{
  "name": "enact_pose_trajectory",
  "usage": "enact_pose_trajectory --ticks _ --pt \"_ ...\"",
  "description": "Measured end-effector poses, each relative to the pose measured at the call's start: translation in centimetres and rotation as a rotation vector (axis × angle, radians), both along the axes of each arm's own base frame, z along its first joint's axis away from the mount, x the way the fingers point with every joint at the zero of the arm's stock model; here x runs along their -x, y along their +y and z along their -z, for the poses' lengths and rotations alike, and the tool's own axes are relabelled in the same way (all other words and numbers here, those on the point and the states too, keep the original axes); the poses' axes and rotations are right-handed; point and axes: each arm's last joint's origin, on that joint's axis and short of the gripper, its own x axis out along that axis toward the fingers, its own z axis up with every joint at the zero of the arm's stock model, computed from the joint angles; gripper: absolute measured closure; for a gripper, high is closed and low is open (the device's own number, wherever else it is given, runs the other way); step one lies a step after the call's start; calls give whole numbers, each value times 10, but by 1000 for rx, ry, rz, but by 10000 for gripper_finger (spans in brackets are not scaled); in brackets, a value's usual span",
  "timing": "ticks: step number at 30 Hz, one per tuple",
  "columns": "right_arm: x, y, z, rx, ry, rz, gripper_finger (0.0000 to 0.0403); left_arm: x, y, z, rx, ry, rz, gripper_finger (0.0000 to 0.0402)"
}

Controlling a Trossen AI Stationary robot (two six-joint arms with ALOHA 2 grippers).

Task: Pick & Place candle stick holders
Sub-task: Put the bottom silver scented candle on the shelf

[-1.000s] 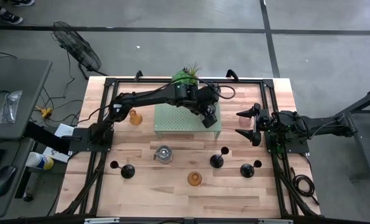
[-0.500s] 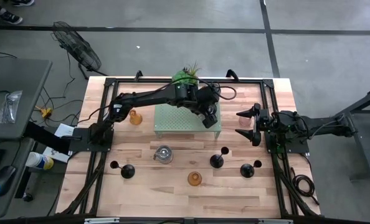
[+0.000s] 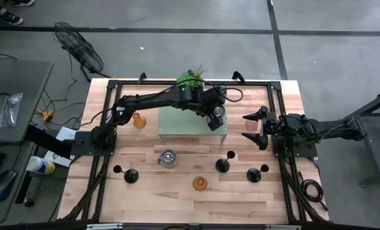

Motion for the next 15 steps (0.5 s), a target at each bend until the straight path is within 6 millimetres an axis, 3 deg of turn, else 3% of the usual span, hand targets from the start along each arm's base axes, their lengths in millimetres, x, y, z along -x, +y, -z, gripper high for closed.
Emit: enact_pose_trajectory --ticks 7,15 --pt "0 0 0 0 0 0 3 1 -3 -7 -20 -26 25 2" --pt "0 0 0 0 0 0 3 18 -7 -21 -81 26 69 2"
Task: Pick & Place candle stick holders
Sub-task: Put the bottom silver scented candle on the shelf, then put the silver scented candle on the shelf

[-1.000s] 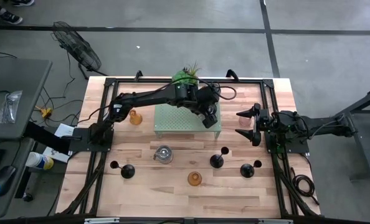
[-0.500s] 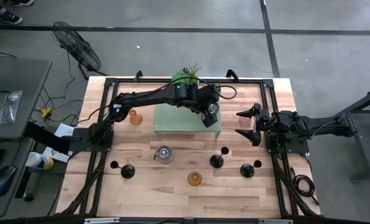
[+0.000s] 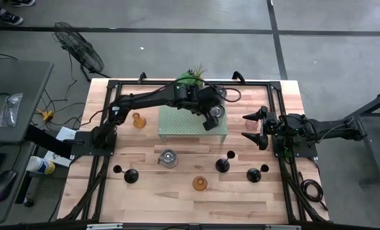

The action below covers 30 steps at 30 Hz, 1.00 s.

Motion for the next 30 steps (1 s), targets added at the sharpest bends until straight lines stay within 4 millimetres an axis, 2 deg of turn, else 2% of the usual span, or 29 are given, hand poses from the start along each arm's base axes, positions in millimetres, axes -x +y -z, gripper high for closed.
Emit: enact_pose_trajectory --ticks 9,15,22,30 --pt "0 0 0 0 1 0 3 31 -2 -17 -48 123 -6 2" --pt "0 0 0 0 1 0 3 66 -15 -25 72 292 -66 2" --pt "0 0 0 0 2 0 3 76 -35 -32 206 230 -187 2" --pt "0 0 0 0 1 0 3 78 -53 -8 334 300 -363 2"
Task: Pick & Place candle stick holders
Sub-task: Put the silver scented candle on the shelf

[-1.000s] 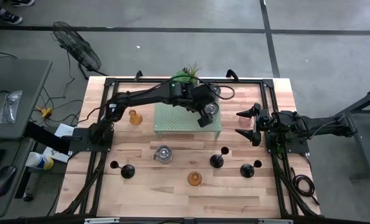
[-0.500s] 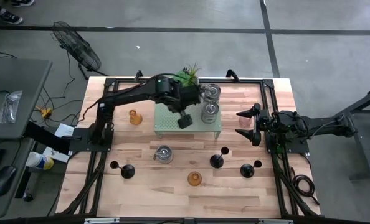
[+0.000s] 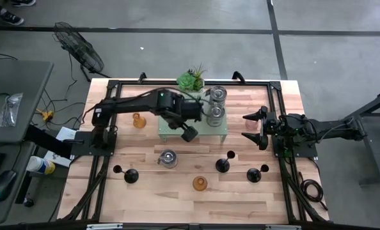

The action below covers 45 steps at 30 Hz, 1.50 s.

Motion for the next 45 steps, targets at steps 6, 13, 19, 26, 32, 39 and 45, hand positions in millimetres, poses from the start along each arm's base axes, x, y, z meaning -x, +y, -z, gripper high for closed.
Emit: enact_pose_trajectory --ticks 6,13,19,26,32,39,45 --pt "0 0 0 0 0 0 3 17 -13 14 -25 70 -79 2" --pt "0 0 0 0 0 0 3 41 -31 32 -35 153 -85 2" --pt "0 0 0 0 0 0 3 49 -50 54 -42 181 -40 2" --pt "0 0 0 0 0 0 3 47 -68 95 -34 175 4 2" --pt "0 0 0 0 0 0 3 51 -66 115 -59 217 17 2" --pt "0 0 0 0 0 0 3 52 -66 132 -52 220 50 2" --pt "0 0 0 0 0 0 3 50 -67 136 -6 188 8 2"
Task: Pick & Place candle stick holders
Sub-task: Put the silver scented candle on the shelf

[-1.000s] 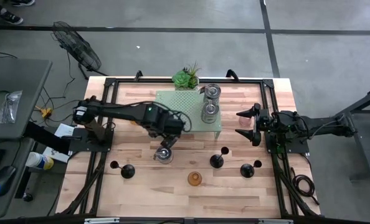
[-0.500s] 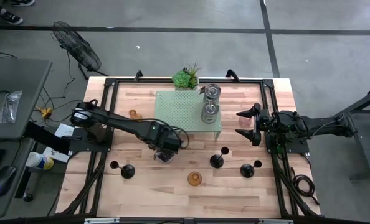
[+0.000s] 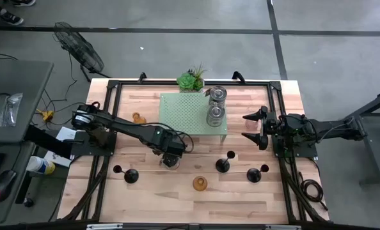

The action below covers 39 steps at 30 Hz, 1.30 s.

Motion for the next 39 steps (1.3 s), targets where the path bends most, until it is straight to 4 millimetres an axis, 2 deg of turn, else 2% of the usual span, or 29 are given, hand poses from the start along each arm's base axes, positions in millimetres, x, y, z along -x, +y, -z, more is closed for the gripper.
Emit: enact_pose_trajectory --ticks 7,17,23,39 --pt "0 0 0 0 0 0 3 1 -1 7 48 -4 -22 12" --pt "0 0 0 0 0 0 3 0 -2 11 72 -8 -27 94" --pt "0 0 0 0 0 0 3 1 -2 12 68 6 -22 124" --pt "0 0 0 0 0 0 3 8 -4 25 102 46 -19 138"
